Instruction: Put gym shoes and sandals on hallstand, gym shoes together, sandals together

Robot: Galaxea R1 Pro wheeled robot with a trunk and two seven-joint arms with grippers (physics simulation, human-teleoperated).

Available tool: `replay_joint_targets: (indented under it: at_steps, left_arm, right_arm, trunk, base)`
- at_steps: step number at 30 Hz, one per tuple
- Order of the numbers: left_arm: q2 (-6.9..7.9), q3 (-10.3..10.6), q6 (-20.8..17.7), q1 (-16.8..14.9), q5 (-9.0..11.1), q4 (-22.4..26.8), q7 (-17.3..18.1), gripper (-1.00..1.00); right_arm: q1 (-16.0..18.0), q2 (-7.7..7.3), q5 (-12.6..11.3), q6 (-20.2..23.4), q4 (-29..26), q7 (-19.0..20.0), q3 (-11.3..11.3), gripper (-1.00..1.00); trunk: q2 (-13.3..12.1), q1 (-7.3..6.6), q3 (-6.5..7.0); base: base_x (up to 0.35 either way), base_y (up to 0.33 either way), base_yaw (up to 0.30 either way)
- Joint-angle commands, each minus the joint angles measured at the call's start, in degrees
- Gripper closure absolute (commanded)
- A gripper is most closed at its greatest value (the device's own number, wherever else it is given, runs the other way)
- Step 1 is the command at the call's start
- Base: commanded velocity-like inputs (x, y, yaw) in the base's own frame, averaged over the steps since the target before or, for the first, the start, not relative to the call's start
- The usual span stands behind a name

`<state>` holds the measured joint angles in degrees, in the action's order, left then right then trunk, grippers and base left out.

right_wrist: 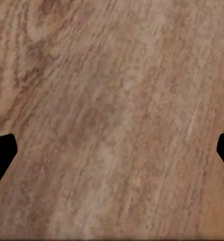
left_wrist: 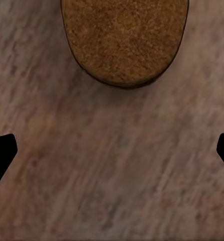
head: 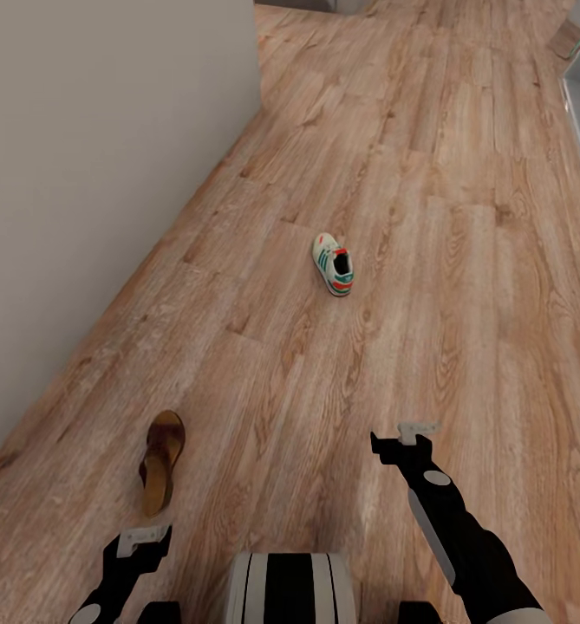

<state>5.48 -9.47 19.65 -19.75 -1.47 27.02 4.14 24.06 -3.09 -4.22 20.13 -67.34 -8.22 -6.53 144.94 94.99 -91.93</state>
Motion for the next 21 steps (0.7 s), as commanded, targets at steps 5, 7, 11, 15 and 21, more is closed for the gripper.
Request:
replay_joint_targets:
  at_steps: [5, 7, 11, 15, 21]
  left_arm:
    - [-0.03, -0.6, 0.2, 0.0, -0.2, 0.0, 0.4, -1.00]
    - [-0.03, -0.6, 0.2, 0.0, -0.2, 0.0, 0.4, -1.00]
    - [-0.03, -0.6, 0.2, 0.0, -0.2, 0.0, 0.4, -1.00]
    - [-0.03, -0.6, 0.2, 0.0, -0.2, 0.0, 0.4, -1.00]
    - [-0.03, -0.6, 0.3, 0.0, -0.2, 0.0, 0.4, -1.00]
  right_arm:
    - [0.0, -0.08, -0.4, 0.3, -0.1, -0.6, -0.2, -1.00]
    - [0.0, -0.08, -0.4, 0.3, -0.1, -0.6, -0.2, -1.00]
    - [0.0, -0.08, -0.4, 0.3, -0.1, -0.6, -0.2, -1.00]
    - [0.0, -0.08, -0.4, 0.3, -0.1, -0.6, -0.2, -1.00]
    - [0.0, -0.08, -0.4, 0.3, -0.1, -0.6, -0.2, -1.00]
  trunk:
    - [0.0, 0.04, -0.48]
    - [0.0, 0.04, -0.48]
    - [0.0, 0.04, -0.48]
    - [0.0, 0.04, -0.48]
    - [0.0, 0.04, -0.48]
  base:
    - [0.000, 0.000, 0.000]
    - [0.000, 0.000, 0.000]
    - [0.000, 0.000, 0.000]
    - [0.000, 0.000, 0.000]
    - [0.128, 0.000, 0.000]
